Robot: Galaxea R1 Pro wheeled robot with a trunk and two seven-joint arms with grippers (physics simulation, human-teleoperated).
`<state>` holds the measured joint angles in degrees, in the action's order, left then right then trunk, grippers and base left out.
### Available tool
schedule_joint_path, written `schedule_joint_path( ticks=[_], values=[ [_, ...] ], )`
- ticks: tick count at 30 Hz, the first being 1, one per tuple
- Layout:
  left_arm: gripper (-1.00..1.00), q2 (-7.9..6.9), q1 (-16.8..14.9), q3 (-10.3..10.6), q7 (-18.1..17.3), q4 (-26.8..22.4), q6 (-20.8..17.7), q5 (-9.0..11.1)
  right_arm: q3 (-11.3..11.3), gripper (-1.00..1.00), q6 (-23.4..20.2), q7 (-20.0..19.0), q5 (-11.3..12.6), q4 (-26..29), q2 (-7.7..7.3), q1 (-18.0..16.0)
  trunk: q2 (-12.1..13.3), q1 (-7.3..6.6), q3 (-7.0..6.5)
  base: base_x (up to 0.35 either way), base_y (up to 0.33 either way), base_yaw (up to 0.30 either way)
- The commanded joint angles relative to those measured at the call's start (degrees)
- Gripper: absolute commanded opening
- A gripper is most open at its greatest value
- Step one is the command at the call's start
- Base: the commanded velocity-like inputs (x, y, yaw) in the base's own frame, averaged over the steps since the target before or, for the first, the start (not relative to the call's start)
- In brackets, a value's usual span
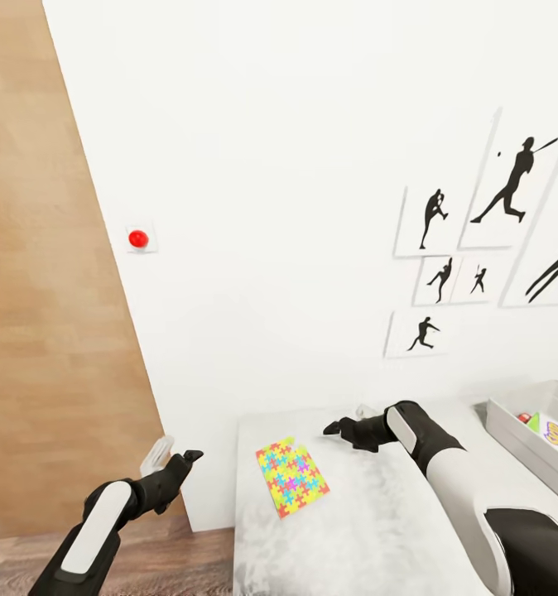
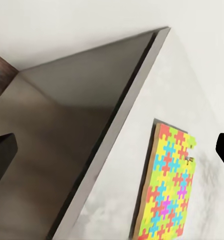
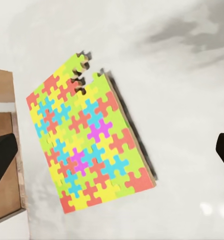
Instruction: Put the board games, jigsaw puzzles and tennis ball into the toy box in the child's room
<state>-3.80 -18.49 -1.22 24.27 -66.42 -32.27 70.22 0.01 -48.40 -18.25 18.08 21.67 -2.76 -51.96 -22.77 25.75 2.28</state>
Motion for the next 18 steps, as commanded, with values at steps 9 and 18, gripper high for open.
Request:
schedule_joint_path(
  ticks=[9,18],
  values=[
    [1.0,0.27,-0.26,0.03,0.52,0.1,-0.17,0.61,-0.08,1.0,0.02,-0.42,-0.16,-0.91,0.01,0.0,-0.15,0.04,0.97,0.0,0.0,0.0],
    [1.0,0.46,-0.31,0.07,0.55,0.14,-0.16,0.62,-0.09,1.0,0.19,-0.51,-0.14,-1.13,0.03,0.07,-0.15,0.04,1.8,0.0,0.0,0.0]
  ],
)
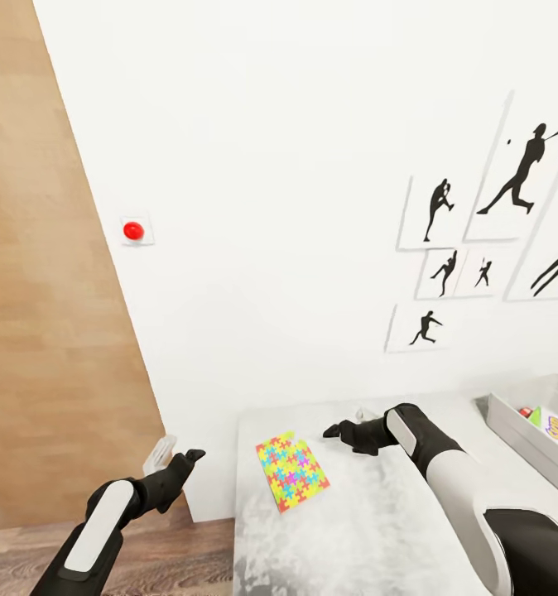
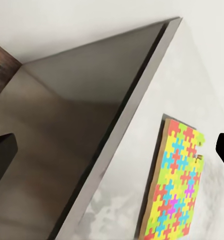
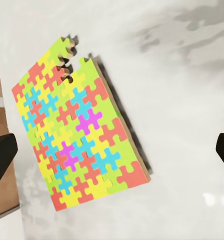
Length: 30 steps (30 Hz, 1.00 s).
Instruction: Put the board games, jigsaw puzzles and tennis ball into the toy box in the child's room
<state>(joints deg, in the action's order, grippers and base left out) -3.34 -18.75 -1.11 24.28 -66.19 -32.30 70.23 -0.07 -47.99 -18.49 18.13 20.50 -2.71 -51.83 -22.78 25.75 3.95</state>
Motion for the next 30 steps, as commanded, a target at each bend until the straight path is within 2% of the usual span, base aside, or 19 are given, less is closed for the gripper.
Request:
schedule_joint_path(
  ticks=[1,18,30],
  values=[
    [1.0,0.0,-0.05,-0.04,0.55,-0.09,-0.14,0.59,-0.01,1.0,-0.21,-0.3,-0.17,0.03,-0.02,-0.04,-0.14,0.04,0.23,0.0,0.0,0.0],
    [1.0,0.0,-0.06,-0.09,0.59,0.0,-0.05,0.47,0.11,1.0,-0.09,-0.42,-0.12,-0.02,0.95,0.06,-0.14,0.04,1.8,0.0,0.0,0.0],
    [1.0,0.0,-0.06,-0.09,0.64,0.05,-0.05,0.44,0.26,1.0,-0.07,-0.48,-0.1,0.01,1.1,0.01,-0.14,0.04,2.9,0.0,0.0,0.0]
  ],
)
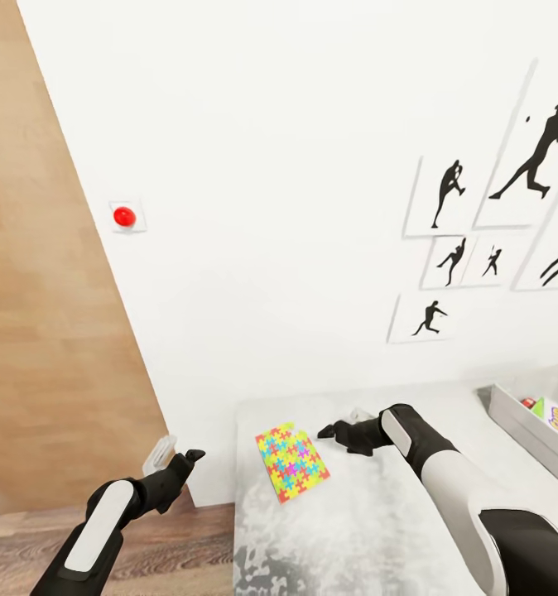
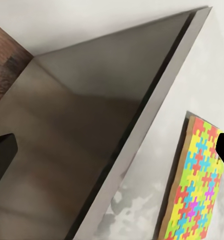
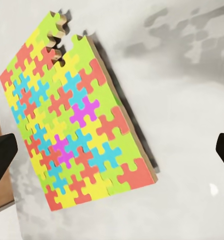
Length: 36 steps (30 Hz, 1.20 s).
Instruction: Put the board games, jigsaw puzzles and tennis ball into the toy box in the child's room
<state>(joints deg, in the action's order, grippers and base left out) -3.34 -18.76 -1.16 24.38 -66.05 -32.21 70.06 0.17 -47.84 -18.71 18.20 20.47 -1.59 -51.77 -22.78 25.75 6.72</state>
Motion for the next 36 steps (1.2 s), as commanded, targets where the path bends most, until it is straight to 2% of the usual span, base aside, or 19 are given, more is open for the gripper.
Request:
schedule_joint_path(
  ticks=[1,36],
  values=[
    [1.0,0.0,-0.06,-0.05,0.53,-0.08,-0.14,0.61,0.03,1.0,-0.2,-0.26,-0.17,0.07,-0.01,-0.07,-0.14,0.03,0.22,0.0,0.0,0.0],
    [1.0,0.0,-0.13,-0.04,0.49,-0.01,-0.14,0.6,-0.07,1.0,-0.26,-0.42,-0.08,0.45,0.19,-0.78,-0.14,0.03,3.29,0.0,0.0,0.0]
  ],
)
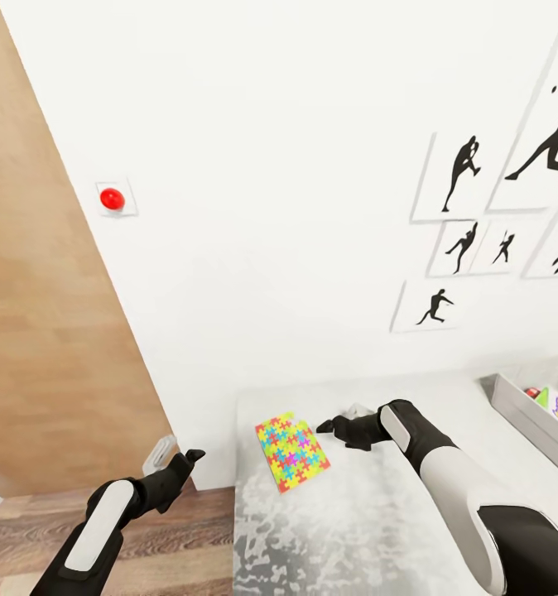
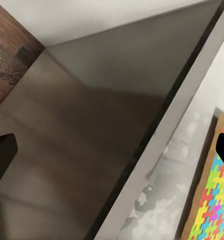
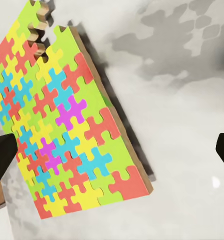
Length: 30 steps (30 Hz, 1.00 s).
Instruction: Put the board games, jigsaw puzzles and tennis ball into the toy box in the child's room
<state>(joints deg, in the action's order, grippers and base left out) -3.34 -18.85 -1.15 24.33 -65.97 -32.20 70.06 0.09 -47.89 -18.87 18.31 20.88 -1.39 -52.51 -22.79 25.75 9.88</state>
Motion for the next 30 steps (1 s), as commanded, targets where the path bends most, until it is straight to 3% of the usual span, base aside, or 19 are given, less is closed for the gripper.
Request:
schedule_joint_path(
  ticks=[1,18,30],
  values=[
    [1.0,-0.01,-0.02,-0.03,0.54,-0.08,-0.14,0.6,-0.01,1.0,-0.18,-0.25,-0.17,0.06,-0.02,-0.04,-0.13,0.03,0.16,0.0,0.0,0.0],
    [1.0,0.0,-0.04,-0.04,0.54,-0.04,-0.14,0.6,-0.15,1.0,0.3,-0.36,0.01,0.17,-0.02,-0.05,-0.13,0.03,0.45,0.0,0.0,0.0],
    [1.0,0.0,-0.04,-0.04,0.54,0.02,-0.14,0.6,0.05,1.0,4.04,-5.31,-0.16,0.07,-0.02,0.14,-0.13,0.03,1.26,0.0,0.0,0.0]
  ],
)
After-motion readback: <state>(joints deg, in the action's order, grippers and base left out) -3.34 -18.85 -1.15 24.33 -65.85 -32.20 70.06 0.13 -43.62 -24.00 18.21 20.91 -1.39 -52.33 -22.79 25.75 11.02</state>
